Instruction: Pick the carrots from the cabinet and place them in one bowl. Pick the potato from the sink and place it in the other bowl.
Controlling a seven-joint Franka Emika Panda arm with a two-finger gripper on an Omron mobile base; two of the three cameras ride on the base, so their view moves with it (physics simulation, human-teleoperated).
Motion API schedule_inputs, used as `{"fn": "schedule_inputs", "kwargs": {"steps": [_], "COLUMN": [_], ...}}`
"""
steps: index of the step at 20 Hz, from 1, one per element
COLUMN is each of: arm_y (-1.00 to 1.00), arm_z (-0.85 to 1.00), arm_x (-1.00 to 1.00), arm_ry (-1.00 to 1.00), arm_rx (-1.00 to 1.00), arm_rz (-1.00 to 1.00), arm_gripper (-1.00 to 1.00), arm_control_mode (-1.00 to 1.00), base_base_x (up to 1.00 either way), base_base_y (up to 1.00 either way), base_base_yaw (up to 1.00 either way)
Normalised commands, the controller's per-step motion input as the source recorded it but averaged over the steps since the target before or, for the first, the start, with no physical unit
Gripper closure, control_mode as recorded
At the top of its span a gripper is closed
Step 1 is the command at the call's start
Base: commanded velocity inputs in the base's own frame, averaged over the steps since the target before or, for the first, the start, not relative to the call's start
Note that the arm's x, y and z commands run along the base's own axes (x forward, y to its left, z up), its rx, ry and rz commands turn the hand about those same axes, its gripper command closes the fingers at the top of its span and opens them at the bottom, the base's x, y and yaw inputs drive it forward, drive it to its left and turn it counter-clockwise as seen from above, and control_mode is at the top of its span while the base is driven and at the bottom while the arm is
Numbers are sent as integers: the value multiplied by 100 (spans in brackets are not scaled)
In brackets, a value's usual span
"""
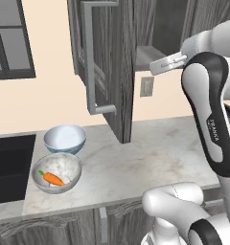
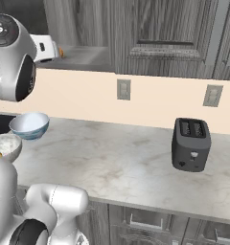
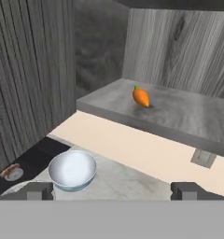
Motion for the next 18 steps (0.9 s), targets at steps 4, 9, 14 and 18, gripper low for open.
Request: {"fn": "schedule_inputs", "kwargs": {"steps": [4, 9, 14, 18], "arm_y": [0, 0, 0, 0], "arm_z": [0, 0, -6, -14], "arm_x": [46, 27, 23, 36], "arm_ry": [0, 0, 0, 0], "arm_rx": [-8, -3, -1, 0], "arm_rz": [-4, -5, -4, -2], "arm_gripper": [-100, -100, -100, -100], "arm_control_mode": [-100, -100, -100, -100], "base_base_x": [0, 0, 0, 0], "base_base_y": [0, 0, 0, 0], "base_base_yaw": [0, 0, 0, 0]}}
